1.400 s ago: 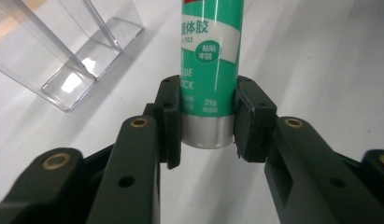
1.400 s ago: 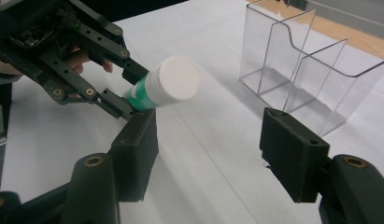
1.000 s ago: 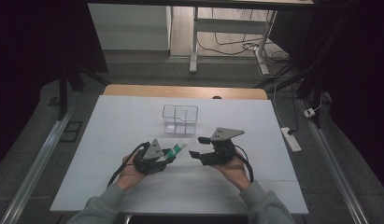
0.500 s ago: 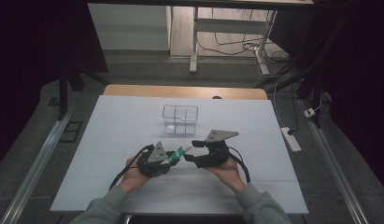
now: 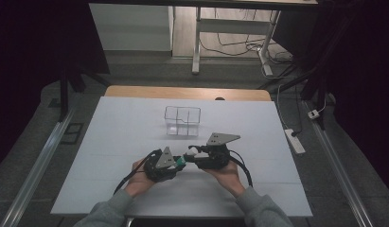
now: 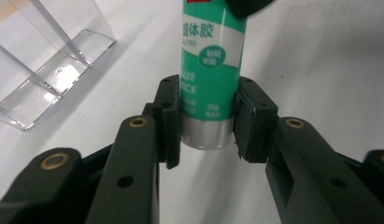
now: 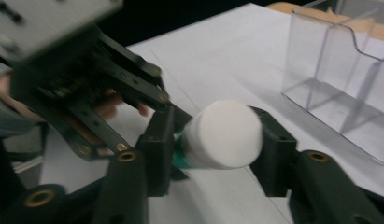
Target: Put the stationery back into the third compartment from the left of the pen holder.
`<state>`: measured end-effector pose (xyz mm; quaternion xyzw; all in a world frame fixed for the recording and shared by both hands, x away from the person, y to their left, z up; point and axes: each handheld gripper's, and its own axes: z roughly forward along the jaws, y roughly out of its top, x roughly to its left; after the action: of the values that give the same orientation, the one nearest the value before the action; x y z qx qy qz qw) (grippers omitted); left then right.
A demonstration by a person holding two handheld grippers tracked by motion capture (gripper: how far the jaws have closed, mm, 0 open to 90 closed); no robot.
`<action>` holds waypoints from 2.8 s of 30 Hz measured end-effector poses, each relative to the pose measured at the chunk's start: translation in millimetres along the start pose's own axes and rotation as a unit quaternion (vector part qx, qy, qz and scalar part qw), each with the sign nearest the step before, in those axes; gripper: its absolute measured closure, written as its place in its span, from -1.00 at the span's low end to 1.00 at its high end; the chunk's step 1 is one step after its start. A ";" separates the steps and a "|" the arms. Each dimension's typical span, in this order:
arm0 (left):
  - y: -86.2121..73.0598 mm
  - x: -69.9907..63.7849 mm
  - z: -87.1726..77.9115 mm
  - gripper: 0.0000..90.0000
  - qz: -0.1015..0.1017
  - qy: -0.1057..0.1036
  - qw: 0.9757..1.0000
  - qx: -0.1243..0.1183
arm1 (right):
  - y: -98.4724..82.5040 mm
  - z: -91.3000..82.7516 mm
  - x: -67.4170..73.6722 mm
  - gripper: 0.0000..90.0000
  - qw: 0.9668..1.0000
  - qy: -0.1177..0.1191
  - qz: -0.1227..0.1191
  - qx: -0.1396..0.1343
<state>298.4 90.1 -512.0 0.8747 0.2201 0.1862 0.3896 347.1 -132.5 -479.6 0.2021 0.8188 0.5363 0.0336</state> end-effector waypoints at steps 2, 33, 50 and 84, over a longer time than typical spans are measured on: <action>-0.3 -0.5 1.6 0.41 0.000 0.001 1.000 0.001 | 1.0 -0.7 1.8 0.37 1.000 0.010 -0.006 -0.005; -38.6 27.5 -57.7 -0.24 -0.106 0.029 0.994 -0.013 | 9.0 -21.1 -3.4 0.42 0.997 -0.054 -0.051 -0.021; -79.4 38.0 -88.0 -0.37 -0.160 0.065 0.985 -0.007 | 19.0 -33.5 -9.6 0.42 0.995 -0.073 -0.052 -0.035; -86.4 38.9 -83.0 -0.40 -0.157 0.063 0.985 0.009 | 63.8 -41.2 -37.0 0.42 0.992 -0.107 -0.033 -0.065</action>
<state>268.9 212.3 -520.0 0.8190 0.3808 0.1757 0.3916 388.5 -159.8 -411.3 0.2282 0.7800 0.5624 0.1521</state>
